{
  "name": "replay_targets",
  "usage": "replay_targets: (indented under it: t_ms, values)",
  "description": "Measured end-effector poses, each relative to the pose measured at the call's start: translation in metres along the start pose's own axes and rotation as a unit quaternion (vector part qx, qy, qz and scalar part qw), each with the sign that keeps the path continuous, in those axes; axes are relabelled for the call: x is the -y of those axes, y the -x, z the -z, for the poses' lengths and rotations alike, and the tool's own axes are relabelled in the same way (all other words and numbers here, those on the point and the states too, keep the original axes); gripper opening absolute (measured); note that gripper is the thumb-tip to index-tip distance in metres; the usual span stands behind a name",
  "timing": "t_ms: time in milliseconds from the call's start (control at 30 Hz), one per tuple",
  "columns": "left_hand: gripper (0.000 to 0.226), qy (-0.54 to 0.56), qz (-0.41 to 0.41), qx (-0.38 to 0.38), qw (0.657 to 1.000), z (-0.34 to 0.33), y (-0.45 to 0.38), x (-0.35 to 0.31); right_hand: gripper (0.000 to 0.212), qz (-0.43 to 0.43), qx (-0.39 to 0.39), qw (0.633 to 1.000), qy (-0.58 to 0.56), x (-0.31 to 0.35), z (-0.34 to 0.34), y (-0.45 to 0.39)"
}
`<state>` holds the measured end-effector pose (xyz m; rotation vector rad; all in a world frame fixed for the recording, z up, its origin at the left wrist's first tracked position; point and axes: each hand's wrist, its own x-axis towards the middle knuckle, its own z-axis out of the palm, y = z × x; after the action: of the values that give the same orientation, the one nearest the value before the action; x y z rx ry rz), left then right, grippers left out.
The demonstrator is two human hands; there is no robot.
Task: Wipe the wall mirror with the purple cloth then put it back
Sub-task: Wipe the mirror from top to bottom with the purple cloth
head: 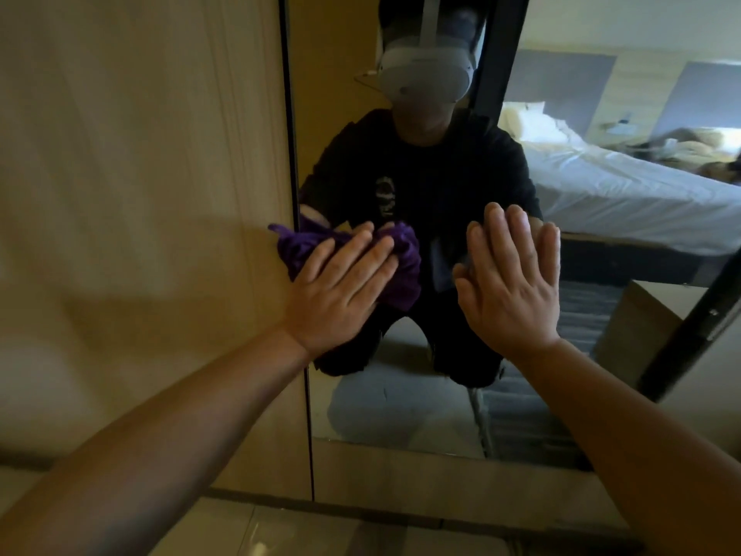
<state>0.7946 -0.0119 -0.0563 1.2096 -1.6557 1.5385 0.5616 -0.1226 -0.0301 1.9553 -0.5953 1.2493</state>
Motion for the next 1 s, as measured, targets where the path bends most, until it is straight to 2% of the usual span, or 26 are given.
replay_targets:
  t_ms: [67, 133, 267, 367, 467, 533, 600, 633, 733, 833, 900, 1000]
  values:
    - [0.067, 0.006, -0.014, 0.029, 0.999, -0.007, 0.046, -0.02, 0.055, -0.003, -0.013, 1.0, -0.008, 0.001, -0.002, 0.002]
    - [0.071, 0.001, -0.045, 0.087, 0.995, -0.012, 0.098, -0.042, 0.055, -0.009, -0.021, 1.0, -0.011, 0.001, -0.003, 0.002]
    - [0.062, 0.002, -0.103, 0.201, 0.974, -0.009, 0.194, -0.081, 0.056, -0.014, -0.001, 1.0, -0.007, 0.001, -0.001, 0.002]
    - [0.059, 0.018, -0.078, 0.245, 0.966, -0.002, 0.204, -0.091, 0.056, -0.02, 0.012, 1.0, -0.009, 0.002, 0.003, 0.001]
    - [0.045, 0.082, -0.033, 0.256, 0.963, 0.01, 0.179, -0.086, 0.058, -0.024, 0.063, 0.997, -0.022, 0.002, 0.012, -0.002]
    - [0.037, 0.12, -0.009, 0.238, 0.964, 0.017, 0.153, -0.081, 0.058, -0.027, 0.098, 0.994, -0.049, 0.0, 0.024, -0.004]
    - [0.041, 0.143, 0.028, 0.194, 0.97, 0.021, 0.116, -0.072, 0.06, -0.035, 0.098, 0.992, -0.078, -0.006, 0.038, -0.002]
    - [0.045, 0.145, 0.043, 0.165, 0.975, 0.022, 0.093, -0.066, 0.061, -0.04, 0.091, 0.991, -0.086, -0.011, 0.044, 0.0]
    - [0.03, 0.146, 0.073, 0.061, 0.985, 0.027, 0.006, -0.042, 0.064, -0.057, 0.094, 0.992, -0.068, -0.035, 0.056, 0.005]
    - [0.03, 0.114, 0.073, -0.042, 0.99, 0.03, -0.083, -0.018, 0.065, -0.089, 0.113, 0.989, -0.038, -0.062, 0.053, 0.013]
    - [0.033, 0.085, 0.05, -0.07, 0.993, 0.023, -0.125, -0.01, 0.064, -0.086, 0.113, 0.99, -0.022, -0.076, 0.045, 0.022]
    - [0.037, 0.039, 0.021, -0.048, 0.998, 0.006, -0.147, -0.018, 0.063, -0.066, 0.069, 0.995, -0.009, -0.086, 0.029, 0.031]
